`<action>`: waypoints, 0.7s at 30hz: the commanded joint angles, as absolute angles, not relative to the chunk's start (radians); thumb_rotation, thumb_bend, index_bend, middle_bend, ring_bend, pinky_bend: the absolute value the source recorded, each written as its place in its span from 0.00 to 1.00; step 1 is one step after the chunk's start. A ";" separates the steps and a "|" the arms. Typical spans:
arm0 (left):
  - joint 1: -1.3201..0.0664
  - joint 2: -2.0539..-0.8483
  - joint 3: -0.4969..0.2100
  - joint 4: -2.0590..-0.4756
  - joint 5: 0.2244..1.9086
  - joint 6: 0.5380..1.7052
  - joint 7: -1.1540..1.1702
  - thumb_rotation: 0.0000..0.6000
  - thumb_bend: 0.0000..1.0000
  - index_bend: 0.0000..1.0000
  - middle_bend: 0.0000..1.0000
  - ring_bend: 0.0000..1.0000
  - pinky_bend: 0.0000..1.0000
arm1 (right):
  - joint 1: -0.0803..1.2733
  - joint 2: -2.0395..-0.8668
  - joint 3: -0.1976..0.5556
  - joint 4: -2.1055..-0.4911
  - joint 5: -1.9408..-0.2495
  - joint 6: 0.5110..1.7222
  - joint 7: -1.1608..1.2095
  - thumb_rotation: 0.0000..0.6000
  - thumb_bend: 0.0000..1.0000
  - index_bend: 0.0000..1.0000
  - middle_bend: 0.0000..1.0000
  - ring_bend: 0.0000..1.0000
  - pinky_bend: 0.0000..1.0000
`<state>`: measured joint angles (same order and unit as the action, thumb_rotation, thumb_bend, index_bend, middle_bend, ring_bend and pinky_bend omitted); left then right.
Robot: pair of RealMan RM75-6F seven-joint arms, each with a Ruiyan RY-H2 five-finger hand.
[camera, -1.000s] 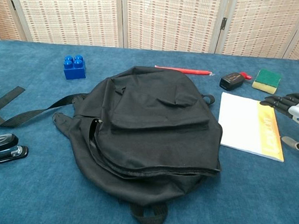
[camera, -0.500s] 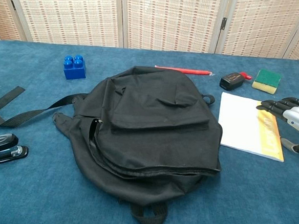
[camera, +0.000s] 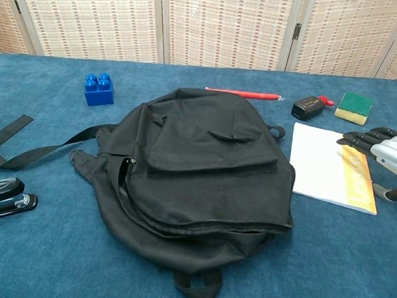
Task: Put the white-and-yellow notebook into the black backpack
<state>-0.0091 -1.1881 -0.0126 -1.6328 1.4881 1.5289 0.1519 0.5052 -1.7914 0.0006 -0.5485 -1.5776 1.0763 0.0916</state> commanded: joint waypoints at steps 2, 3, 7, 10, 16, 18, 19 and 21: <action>-0.008 -1.187 -0.012 -1.632 1.488 1.531 0.149 1.00 0.20 0.07 0.03 0.05 0.00 | 0.513 -1.791 0.003 -0.556 -1.575 1.076 0.086 1.00 0.45 0.00 0.07 0.10 0.02; -0.007 -1.187 -0.012 -1.631 1.488 1.531 0.148 1.00 0.20 0.07 0.03 0.05 0.00 | 0.514 -1.791 0.004 -0.559 -1.575 1.079 0.087 1.00 0.45 0.00 0.07 0.10 0.02; -0.006 -1.187 -0.012 -1.628 1.485 1.530 0.145 1.00 0.20 0.07 0.03 0.05 0.00 | 0.517 -1.785 0.012 -0.578 -1.570 1.094 0.092 1.00 0.45 0.00 0.08 0.11 0.02; -0.007 -1.186 -0.013 -1.629 1.486 1.530 0.144 1.00 0.20 0.07 0.03 0.05 0.00 | 0.525 -1.776 0.016 -0.598 -1.571 1.103 0.091 1.00 0.45 0.00 0.09 0.12 0.02; -0.005 -1.183 -0.012 -1.630 1.488 1.531 0.137 1.00 0.20 0.06 0.03 0.05 0.00 | 0.545 -1.757 0.030 -0.655 -1.572 1.126 0.083 1.00 0.45 0.00 0.11 0.14 0.03; -0.006 -1.183 -0.011 -1.629 1.488 1.528 0.135 1.00 0.20 0.06 0.03 0.05 0.00 | 0.551 -1.756 0.037 -0.671 -1.570 1.134 0.086 1.00 0.45 0.00 0.12 0.14 0.04; -0.005 -1.182 -0.010 -1.629 1.487 1.528 0.135 1.00 0.20 0.06 0.03 0.05 0.00 | 0.554 -1.757 0.039 -0.675 -1.570 1.139 0.087 1.00 0.46 0.00 0.12 0.15 0.05; -0.005 -1.182 -0.010 -1.628 1.486 1.527 0.133 1.00 0.20 0.06 0.03 0.05 0.00 | 0.559 -1.761 0.041 -0.679 -1.572 1.146 0.086 1.00 0.49 0.00 0.13 0.16 0.06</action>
